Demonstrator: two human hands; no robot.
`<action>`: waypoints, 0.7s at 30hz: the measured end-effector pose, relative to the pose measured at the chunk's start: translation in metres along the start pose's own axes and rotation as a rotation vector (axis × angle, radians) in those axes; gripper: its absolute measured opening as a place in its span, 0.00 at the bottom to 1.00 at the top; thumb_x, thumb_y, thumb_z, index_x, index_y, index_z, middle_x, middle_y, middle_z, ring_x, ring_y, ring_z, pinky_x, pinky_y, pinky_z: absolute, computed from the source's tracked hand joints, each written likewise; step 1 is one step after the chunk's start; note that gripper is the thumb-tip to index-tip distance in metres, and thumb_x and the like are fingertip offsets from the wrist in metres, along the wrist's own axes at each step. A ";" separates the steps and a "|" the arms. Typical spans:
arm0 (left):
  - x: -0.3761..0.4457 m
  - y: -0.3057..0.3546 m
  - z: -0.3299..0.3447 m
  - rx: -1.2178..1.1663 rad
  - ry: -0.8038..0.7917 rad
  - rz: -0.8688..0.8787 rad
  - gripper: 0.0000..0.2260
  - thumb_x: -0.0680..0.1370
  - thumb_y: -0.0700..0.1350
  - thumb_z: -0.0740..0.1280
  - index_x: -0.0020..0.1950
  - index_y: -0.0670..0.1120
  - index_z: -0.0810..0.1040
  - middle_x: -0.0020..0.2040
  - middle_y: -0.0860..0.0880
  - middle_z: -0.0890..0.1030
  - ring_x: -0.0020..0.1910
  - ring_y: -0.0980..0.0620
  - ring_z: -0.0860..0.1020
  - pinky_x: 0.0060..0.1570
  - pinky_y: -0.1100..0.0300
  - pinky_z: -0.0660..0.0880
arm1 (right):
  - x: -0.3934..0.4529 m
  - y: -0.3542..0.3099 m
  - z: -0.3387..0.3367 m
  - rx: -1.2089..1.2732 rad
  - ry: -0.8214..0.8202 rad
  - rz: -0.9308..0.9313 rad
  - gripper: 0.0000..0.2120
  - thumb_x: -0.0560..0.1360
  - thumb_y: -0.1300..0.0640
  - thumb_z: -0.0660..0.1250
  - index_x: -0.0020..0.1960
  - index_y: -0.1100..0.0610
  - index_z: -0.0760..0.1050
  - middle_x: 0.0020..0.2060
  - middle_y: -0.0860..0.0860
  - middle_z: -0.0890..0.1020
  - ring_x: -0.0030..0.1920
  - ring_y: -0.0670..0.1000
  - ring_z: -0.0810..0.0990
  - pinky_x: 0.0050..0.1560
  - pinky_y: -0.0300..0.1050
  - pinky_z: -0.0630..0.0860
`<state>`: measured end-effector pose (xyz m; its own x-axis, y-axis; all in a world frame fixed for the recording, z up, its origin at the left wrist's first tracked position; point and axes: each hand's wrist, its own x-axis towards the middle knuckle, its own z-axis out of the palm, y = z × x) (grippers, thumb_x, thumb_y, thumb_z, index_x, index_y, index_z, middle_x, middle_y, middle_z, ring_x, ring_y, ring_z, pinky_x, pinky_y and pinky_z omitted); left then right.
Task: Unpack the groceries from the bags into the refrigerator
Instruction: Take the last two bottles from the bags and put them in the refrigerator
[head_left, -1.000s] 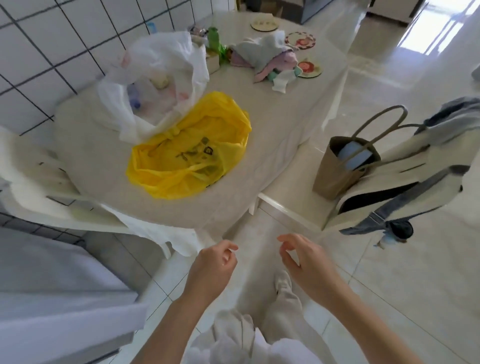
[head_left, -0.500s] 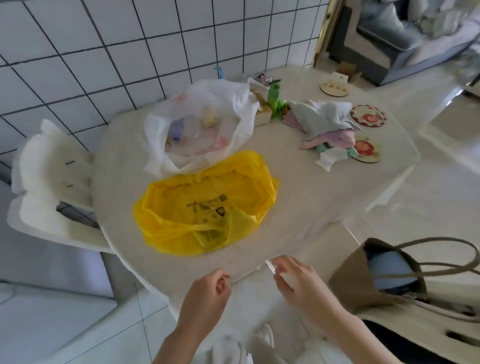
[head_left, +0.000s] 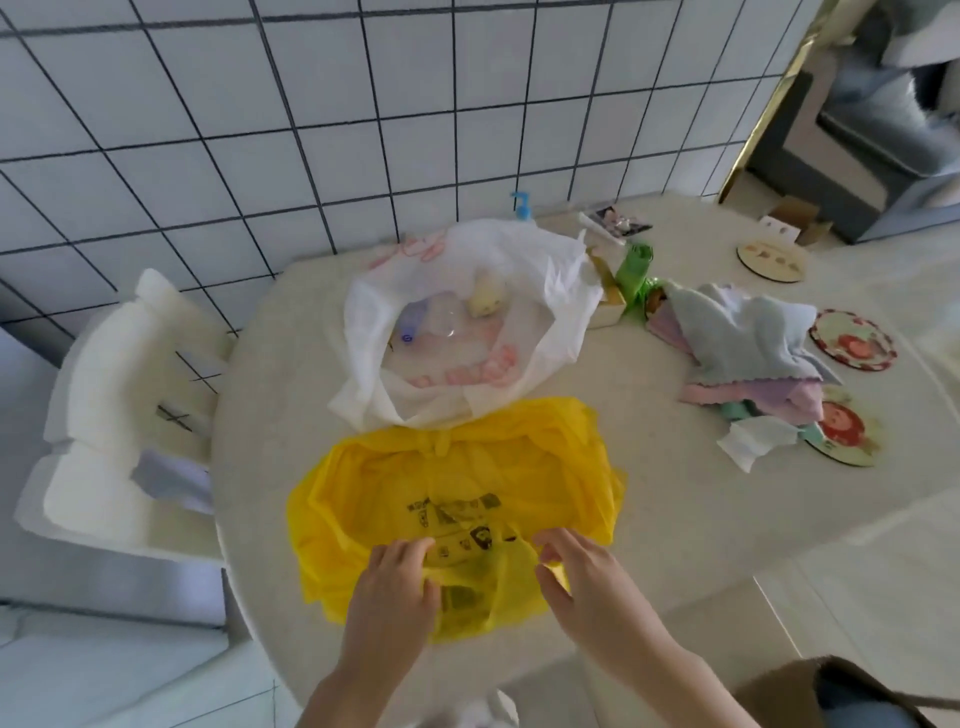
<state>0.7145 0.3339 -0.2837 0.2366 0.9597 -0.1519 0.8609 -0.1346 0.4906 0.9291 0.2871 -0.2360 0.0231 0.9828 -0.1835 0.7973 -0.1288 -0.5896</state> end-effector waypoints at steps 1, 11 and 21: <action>0.012 -0.001 -0.003 0.015 0.019 0.009 0.18 0.75 0.42 0.65 0.65 0.48 0.76 0.59 0.51 0.78 0.60 0.51 0.73 0.58 0.57 0.73 | 0.010 -0.002 -0.002 -0.005 0.004 -0.005 0.15 0.80 0.50 0.60 0.65 0.48 0.71 0.56 0.43 0.77 0.56 0.44 0.76 0.53 0.35 0.73; 0.132 0.010 -0.032 0.162 0.178 0.127 0.21 0.69 0.40 0.69 0.63 0.45 0.77 0.57 0.47 0.77 0.59 0.45 0.74 0.57 0.52 0.76 | 0.127 -0.001 -0.033 -0.093 0.024 -0.120 0.15 0.79 0.49 0.61 0.64 0.50 0.71 0.56 0.44 0.77 0.58 0.45 0.75 0.54 0.37 0.73; 0.272 0.010 -0.063 0.516 0.182 0.280 0.08 0.70 0.39 0.65 0.47 0.44 0.80 0.59 0.44 0.80 0.67 0.37 0.72 0.64 0.44 0.71 | 0.286 0.010 -0.098 -0.293 0.026 -0.340 0.15 0.78 0.56 0.64 0.64 0.56 0.73 0.59 0.50 0.75 0.61 0.55 0.72 0.59 0.50 0.74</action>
<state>0.7595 0.6091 -0.2664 0.4434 0.8914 0.0938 0.8951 -0.4458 0.0056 1.0033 0.5797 -0.2175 -0.2577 0.9662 0.0045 0.8993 0.2415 -0.3645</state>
